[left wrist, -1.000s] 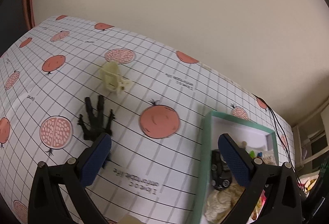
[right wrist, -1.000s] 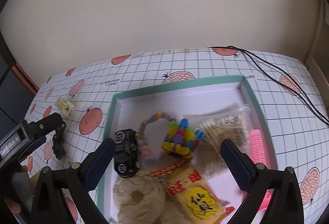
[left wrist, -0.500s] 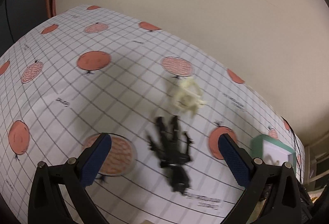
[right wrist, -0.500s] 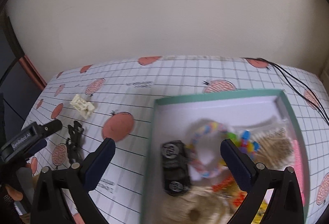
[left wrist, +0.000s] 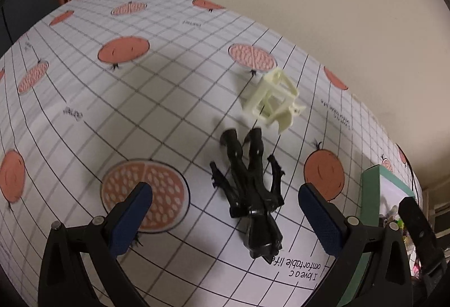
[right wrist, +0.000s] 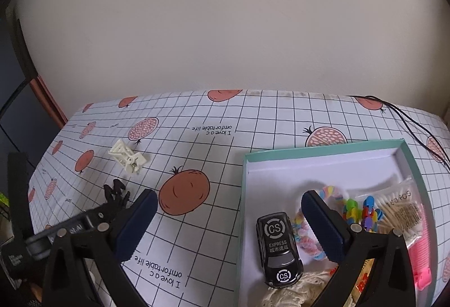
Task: Organize objects
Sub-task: 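Open both tools to release the car and block toy, then withdraw, then grasp the black-gold robot figure with left tool while right tool grasps cream clip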
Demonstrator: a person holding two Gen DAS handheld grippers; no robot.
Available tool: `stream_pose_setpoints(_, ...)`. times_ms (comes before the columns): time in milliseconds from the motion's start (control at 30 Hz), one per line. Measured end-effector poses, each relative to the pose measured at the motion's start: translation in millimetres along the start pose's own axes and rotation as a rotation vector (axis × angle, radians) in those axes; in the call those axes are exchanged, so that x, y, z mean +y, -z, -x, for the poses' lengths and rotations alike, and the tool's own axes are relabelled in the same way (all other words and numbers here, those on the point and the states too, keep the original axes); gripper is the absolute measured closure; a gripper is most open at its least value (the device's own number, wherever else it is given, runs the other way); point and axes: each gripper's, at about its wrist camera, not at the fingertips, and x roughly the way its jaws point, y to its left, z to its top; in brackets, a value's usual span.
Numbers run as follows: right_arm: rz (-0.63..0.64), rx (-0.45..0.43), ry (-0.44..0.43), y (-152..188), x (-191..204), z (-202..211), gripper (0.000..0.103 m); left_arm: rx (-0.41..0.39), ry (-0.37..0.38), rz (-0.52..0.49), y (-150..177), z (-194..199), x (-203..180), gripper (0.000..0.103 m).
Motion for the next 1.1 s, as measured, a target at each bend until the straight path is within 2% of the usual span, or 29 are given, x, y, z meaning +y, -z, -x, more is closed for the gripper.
stream_pose_setpoints(133, 0.0, 0.009, 0.009, -2, 0, -5, 0.0, 0.004, -0.032, -0.039, 5, -4, -10, 0.0)
stream_pose_setpoints(167, -0.001, 0.012, 0.008, -3, 1, -6, 0.0, -0.001, -0.039, -0.045, 6, -5, -11, 0.005)
stream_pose_setpoints(200, 0.001, 0.013, 0.009, -4, 2, -6, 0.0, -0.006, -0.055, -0.048, 6, -4, -12, 0.014)
stream_pose_setpoints(233, 0.012, 0.013, 0.014, -5, 4, -7, 0.0, -0.013, -0.072, -0.055, 7, -3, -12, 0.019)
stream_pose_setpoints(267, 0.025, 0.011, 0.02, -6, 7, -7, 0.0, -0.019, -0.079, -0.062, 7, -3, -13, 0.029)
stream_pose_setpoints(333, 0.05, 0.01, 0.03, -9, 13, -7, 0.0, -0.025, -0.068, -0.065, 6, -1, -13, 0.041)
stream_pose_setpoints(400, 0.069, 0.012, 0.027, -12, 19, -8, 0.0, -0.028, -0.07, -0.057, 5, 0, -9, 0.059)
stream_pose_setpoints(567, 0.107, 0.026, 0.021, -19, 41, -17, 0.0, -0.029, -0.054, -0.027, -2, 3, 8, 0.059)
stream_pose_setpoints(900, 0.143, 0.077, -0.046, -22, 98, -58, 0.0, -0.07, -0.034, 0.115, -21, 19, 67, 0.059)
stream_pose_setpoints(1100, 0.192, 0.103, -0.066, -23, 130, -82, 0.004, -0.086, -0.016, 0.205, -36, 20, 99, 0.059)
